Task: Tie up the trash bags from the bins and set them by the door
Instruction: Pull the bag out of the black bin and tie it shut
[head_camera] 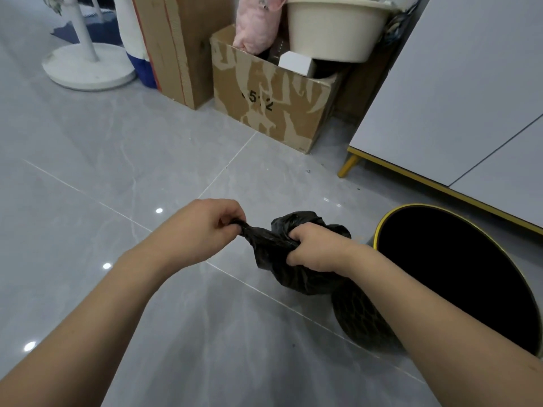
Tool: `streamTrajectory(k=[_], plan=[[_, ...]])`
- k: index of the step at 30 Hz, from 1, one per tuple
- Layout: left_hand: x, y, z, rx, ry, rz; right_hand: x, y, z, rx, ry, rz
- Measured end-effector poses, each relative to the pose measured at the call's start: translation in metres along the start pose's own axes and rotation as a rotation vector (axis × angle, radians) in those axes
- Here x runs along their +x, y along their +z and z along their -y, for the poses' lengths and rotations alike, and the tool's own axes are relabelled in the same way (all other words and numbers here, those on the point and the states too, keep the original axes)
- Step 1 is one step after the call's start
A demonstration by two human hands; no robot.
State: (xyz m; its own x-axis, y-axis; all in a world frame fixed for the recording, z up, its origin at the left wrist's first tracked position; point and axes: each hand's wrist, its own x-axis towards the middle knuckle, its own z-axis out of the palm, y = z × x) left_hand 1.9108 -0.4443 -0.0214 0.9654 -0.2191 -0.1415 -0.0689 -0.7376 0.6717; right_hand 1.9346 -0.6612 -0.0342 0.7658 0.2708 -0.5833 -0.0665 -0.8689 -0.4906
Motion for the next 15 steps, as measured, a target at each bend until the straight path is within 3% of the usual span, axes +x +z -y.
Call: streamTrajectory(k=[6,8,12,15], plan=[[0.014,0.002,-0.021,-0.142,0.026,-0.073,-0.031,-0.048,0.022,0.149,0.121,0.091],[0.017,0.005,-0.028,-0.164,0.029,-0.075,-0.037,-0.053,0.029,0.004,0.133,0.085],[0.019,0.009,-0.035,-0.261,0.040,-0.086,-0.032,-0.043,0.030,-0.502,-0.019,-0.182],[0.016,0.009,-0.036,-0.323,0.046,-0.099,-0.031,-0.038,0.030,-0.547,-0.119,-0.261]])
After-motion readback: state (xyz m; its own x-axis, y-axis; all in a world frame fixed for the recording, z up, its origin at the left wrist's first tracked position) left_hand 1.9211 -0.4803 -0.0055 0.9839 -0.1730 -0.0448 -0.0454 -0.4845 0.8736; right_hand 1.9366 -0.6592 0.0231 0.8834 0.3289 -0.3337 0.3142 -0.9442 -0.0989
